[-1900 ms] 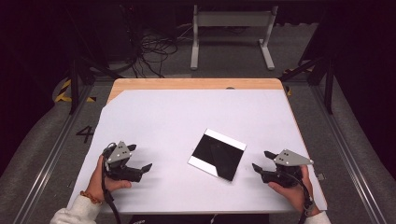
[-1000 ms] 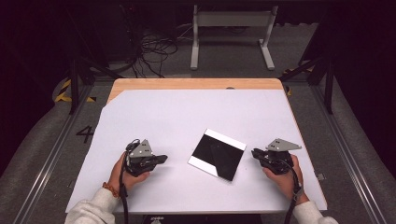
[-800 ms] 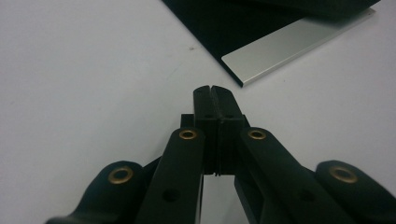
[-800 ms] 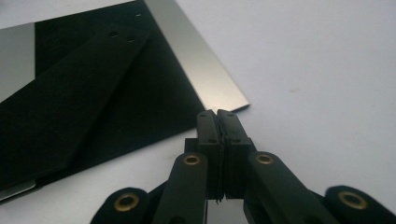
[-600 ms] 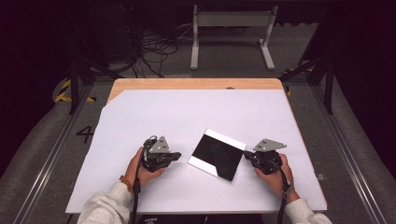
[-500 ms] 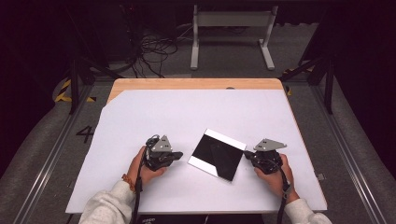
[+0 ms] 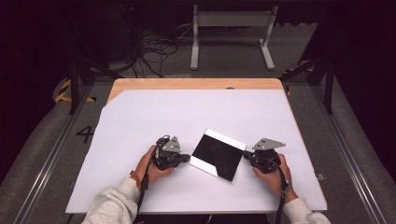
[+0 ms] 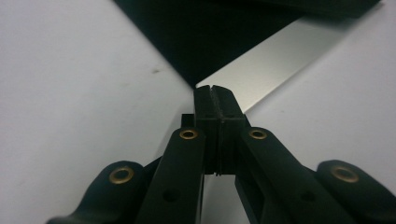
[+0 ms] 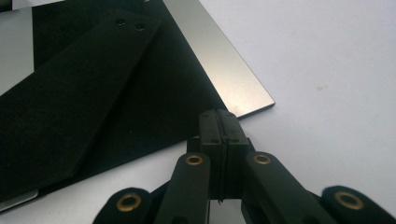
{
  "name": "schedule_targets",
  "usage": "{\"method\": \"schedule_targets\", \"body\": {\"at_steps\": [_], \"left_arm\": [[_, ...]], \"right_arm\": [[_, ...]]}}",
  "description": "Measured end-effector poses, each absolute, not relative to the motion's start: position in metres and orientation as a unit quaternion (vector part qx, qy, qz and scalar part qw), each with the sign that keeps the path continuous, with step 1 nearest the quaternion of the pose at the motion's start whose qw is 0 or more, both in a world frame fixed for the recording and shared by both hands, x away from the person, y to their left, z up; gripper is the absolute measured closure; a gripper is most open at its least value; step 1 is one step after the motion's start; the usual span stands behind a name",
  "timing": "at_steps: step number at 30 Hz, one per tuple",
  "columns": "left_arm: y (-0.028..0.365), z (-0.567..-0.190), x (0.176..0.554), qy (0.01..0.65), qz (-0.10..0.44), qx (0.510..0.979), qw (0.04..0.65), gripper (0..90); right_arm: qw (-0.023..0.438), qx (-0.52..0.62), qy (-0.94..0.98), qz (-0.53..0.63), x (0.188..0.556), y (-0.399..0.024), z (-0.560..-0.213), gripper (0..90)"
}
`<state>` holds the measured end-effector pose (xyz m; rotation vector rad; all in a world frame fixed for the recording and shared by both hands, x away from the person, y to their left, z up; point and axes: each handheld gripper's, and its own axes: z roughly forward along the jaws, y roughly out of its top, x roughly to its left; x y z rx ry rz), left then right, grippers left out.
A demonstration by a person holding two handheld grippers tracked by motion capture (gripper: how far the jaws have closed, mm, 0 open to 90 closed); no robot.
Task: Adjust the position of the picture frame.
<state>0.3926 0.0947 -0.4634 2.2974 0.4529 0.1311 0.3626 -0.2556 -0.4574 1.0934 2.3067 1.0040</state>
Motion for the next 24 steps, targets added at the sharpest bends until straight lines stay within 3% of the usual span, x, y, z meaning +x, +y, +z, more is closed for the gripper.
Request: {"method": "schedule_targets", "body": {"at_steps": [24], "left_arm": [[0.105,-0.461,0.369,0.167,0.047,0.912,0.372,90.0]], "right_arm": [[0.173,0.365,0.838,0.368,0.37,-0.243,-0.457,90.0]]}}
